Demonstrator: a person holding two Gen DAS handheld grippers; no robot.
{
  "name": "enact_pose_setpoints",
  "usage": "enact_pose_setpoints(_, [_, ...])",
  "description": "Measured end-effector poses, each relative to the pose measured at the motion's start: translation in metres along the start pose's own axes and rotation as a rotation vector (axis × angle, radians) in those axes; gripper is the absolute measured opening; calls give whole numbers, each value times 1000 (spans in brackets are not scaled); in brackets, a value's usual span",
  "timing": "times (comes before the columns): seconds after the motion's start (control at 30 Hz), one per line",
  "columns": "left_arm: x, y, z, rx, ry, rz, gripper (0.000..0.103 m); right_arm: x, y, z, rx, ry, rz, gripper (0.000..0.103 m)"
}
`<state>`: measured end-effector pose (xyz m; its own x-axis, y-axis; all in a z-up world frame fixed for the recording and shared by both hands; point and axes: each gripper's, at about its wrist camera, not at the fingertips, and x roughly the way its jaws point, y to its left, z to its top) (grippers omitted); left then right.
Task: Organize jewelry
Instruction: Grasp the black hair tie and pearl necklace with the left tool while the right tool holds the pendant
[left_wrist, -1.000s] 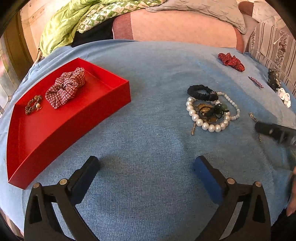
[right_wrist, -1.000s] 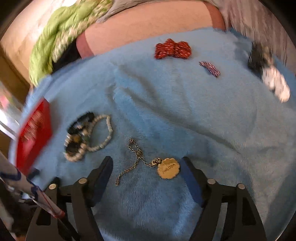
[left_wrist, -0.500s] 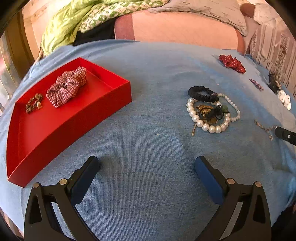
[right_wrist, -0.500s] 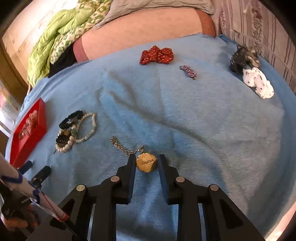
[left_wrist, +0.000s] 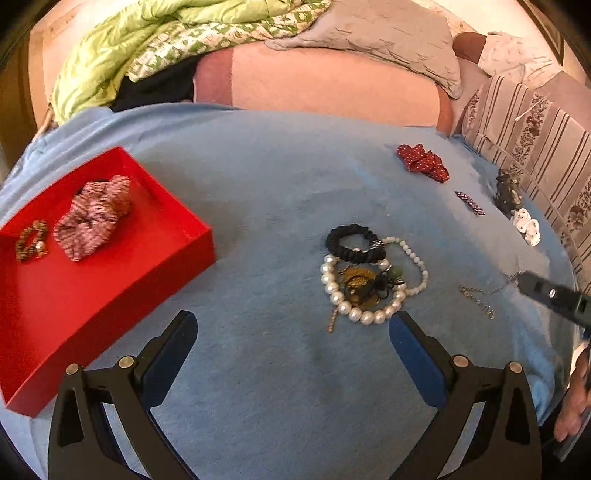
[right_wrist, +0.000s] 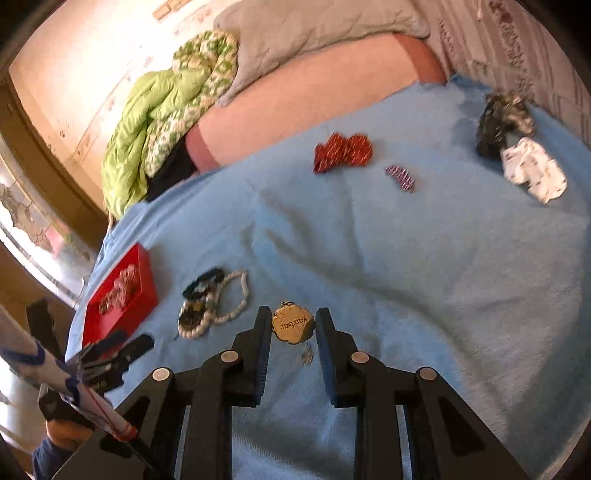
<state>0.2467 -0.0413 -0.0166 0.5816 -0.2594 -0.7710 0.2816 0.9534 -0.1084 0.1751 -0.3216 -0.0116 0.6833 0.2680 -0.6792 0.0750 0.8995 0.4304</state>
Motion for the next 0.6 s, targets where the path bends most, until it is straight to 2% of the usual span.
enact_pose_setpoints(0.13, [10, -10, 6, 21, 8, -8, 101, 9, 2, -3, -16, 38, -5, 26])
enact_pose_setpoints(0.2, [12, -14, 9, 38, 1, 0, 84, 12, -1, -3, -10, 47, 2, 26])
enact_pose_setpoints(0.27, [17, -16, 17, 48, -2, 0, 73, 12, -3, -4, -5, 51, 6, 26])
enact_pose_setpoints(0.33, [21, -15, 25, 41, -8, -4, 72, 13, -5, -3, -1, 55, 10, 26])
enact_pose_setpoints(0.57, [54, -6, 57, -42, 34, -104, 72, 14, -6, -5, -5, 67, 14, 26])
enact_pose_setpoints(0.6, [60, -7, 59, -41, 50, -106, 66, 14, -7, -6, -4, 69, 15, 26])
